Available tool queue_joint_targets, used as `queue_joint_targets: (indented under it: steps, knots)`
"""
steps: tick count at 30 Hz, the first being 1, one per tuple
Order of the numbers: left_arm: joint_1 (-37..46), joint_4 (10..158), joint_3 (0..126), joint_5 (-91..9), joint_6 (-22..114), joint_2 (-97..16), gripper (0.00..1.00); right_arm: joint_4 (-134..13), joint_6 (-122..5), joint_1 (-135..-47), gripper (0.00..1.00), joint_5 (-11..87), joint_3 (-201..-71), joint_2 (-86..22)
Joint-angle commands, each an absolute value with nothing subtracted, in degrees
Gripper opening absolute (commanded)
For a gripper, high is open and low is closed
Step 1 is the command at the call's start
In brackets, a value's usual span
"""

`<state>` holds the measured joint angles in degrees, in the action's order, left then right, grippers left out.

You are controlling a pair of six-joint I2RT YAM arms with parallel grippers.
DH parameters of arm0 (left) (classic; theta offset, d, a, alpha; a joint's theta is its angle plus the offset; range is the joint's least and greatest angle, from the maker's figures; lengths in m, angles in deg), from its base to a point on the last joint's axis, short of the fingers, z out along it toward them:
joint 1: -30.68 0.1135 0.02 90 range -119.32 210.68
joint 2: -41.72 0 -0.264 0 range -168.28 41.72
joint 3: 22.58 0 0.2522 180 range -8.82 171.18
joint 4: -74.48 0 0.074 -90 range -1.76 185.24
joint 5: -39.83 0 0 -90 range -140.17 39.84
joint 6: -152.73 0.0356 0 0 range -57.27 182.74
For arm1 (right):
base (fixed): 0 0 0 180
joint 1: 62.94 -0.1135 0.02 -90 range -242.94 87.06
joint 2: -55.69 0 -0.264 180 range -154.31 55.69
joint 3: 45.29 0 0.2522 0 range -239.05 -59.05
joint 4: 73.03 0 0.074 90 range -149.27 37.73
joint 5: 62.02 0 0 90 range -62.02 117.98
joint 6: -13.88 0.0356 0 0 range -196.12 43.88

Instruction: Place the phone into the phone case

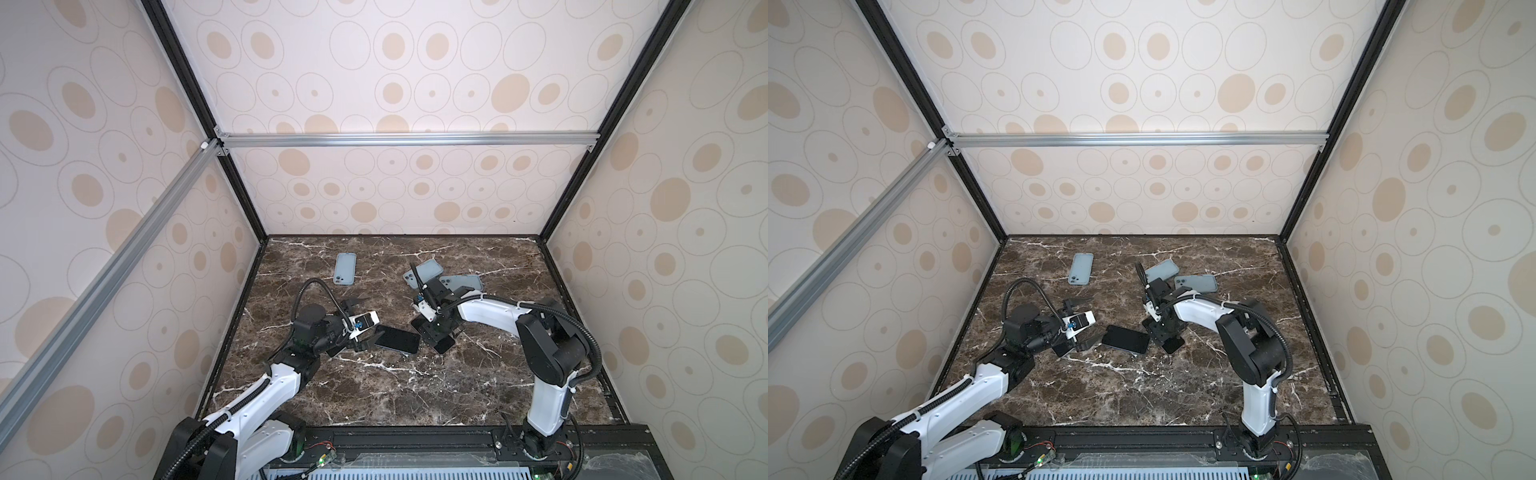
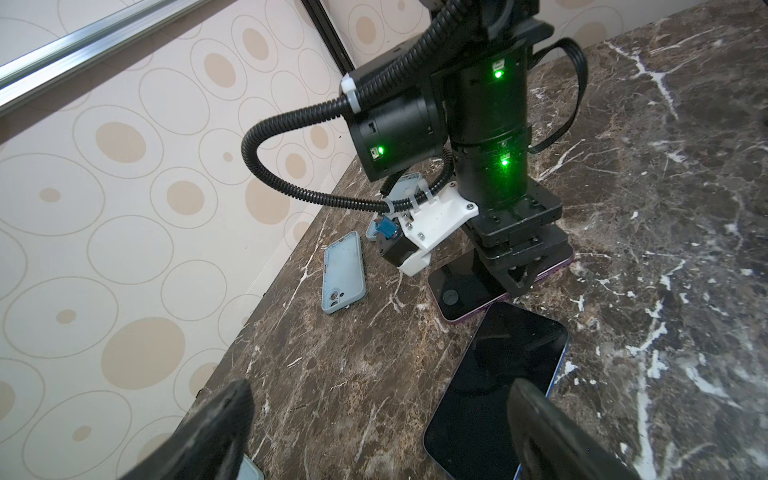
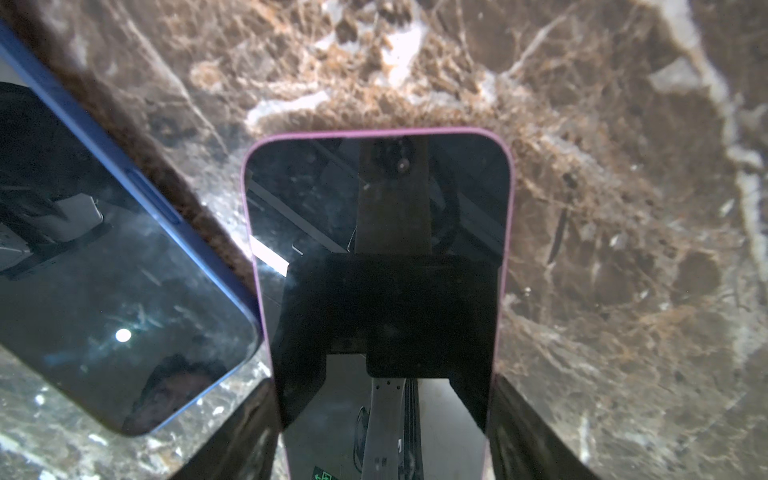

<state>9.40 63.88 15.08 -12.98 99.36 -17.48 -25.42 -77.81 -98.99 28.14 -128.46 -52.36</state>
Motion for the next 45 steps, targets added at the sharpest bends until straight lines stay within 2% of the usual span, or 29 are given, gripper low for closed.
queue_joint_targets:
  steps: [1, 9, 18, 22, 26, 34, 40, 45]
  knots:
    - [9.0, 62.1, 15.9, -12.4, 97.5, -16.9, 0.94, -22.0, -77.5, -99.5, 0.60, 27.5, -126.5, -50.9]
    - [9.0, 57.8, 17.6, -15.4, 84.1, -16.3, 0.93, -25.8, -77.2, -99.5, 0.57, 26.4, -123.1, -44.4]
    - [8.9, 61.2, 27.9, -15.3, 62.7, -20.6, 0.88, -29.4, -77.5, -99.4, 0.57, 26.1, -118.5, -36.9]
    - [8.4, 65.3, 34.8, -12.7, 51.0, -24.4, 0.89, -32.2, -79.0, -99.5, 0.56, 27.4, -116.8, -32.3]
    - [7.1, 75.9, 44.3, -13.6, 42.5, -29.8, 0.90, -35.6, -80.9, -99.5, 0.56, 28.5, -115.3, -28.0]
    - [3.6, 93.9, 60.2, -12.0, 39.1, -40.3, 0.88, -41.2, -85.7, -99.6, 0.55, 32.5, -114.2, -19.0]
    - [2.7, 99.8, 67.0, -6.7, 36.1, -44.4, 0.81, -48.7, -89.0, -99.6, 0.55, 37.9, -111.8, -12.5]
    - [2.0, 104.5, 71.2, -3.0, 35.2, -47.0, 0.73, -48.9, -90.4, -99.7, 0.55, 38.3, -113.2, -11.9]
